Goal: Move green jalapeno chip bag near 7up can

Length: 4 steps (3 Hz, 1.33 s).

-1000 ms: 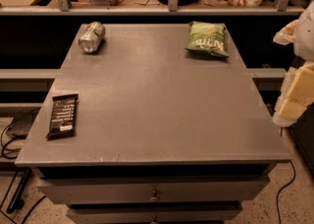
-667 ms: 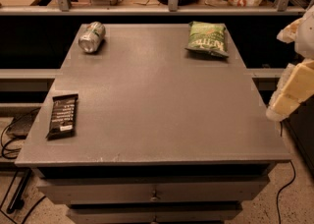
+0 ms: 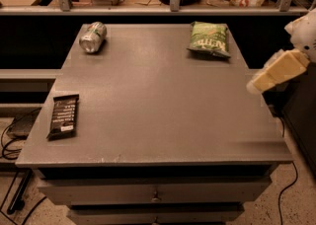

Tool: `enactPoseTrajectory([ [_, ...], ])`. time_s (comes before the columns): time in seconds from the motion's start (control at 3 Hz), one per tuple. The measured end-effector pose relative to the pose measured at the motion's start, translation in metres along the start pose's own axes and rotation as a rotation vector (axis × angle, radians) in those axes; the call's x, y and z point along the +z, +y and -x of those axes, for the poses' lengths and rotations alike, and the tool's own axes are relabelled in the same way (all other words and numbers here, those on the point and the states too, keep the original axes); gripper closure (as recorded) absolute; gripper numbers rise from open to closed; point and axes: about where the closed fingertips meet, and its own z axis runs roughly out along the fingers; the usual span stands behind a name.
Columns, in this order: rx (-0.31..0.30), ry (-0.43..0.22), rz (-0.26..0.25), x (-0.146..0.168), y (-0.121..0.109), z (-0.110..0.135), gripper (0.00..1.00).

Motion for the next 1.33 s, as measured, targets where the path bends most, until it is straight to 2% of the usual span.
enactPoseTrajectory([
  [0.33, 0.01, -0.032, -0.036, 0.003, -0.011, 0.007, 0.0],
  [0.67, 0.01, -0.032, -0.036, 0.003, -0.011, 0.007, 0.0],
  [1.0, 0.058, -0.06, -0.021, 0.014, -0.015, 0.013, 0.0],
  [1.33, 0.097, -0.142, 0.005, 0.038, -0.027, 0.039, 0.0],
])
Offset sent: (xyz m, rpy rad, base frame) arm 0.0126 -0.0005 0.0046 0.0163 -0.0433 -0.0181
